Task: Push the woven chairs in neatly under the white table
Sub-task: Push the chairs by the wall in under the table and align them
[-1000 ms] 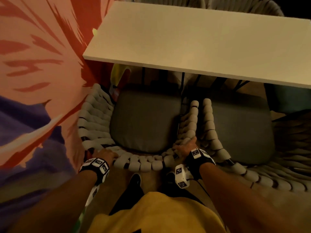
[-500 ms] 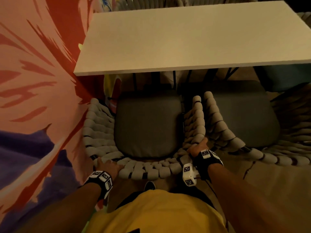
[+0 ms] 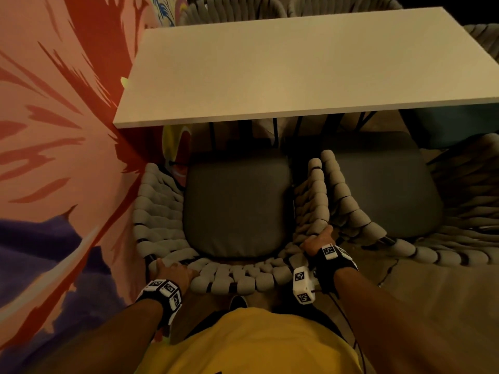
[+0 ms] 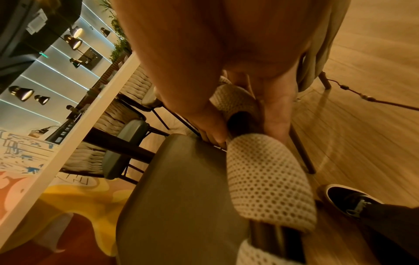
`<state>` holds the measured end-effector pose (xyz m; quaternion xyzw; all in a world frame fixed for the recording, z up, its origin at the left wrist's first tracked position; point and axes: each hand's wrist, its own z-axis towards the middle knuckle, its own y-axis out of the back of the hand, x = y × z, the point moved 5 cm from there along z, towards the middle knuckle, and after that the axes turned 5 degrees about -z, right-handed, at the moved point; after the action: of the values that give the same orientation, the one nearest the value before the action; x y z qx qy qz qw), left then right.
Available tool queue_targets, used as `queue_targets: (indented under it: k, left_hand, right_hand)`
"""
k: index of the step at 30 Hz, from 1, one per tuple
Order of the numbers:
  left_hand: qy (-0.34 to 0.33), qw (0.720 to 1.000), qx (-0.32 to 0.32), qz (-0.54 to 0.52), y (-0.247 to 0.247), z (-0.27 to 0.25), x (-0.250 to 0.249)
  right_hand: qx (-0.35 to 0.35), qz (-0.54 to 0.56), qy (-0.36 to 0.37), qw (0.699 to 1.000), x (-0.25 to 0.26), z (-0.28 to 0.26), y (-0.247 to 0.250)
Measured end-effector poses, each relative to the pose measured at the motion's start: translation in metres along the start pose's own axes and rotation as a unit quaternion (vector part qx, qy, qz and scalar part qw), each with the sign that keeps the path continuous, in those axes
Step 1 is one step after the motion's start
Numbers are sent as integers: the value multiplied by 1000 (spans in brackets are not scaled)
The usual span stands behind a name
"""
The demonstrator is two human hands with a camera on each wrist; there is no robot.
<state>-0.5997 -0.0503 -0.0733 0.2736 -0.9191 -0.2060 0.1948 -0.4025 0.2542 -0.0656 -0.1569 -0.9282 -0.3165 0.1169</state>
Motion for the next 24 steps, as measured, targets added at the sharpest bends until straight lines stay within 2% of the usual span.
queue_targets:
  k: [15,24]
  left_hand:
    - [22,999,-12,-23,-7,19,16]
    - [5,999,-18,-48,-22,37,29]
  right_hand:
    - [14,-17,10,1000,8,2,-5]
    - [7,6,32,999,6,1,-11]
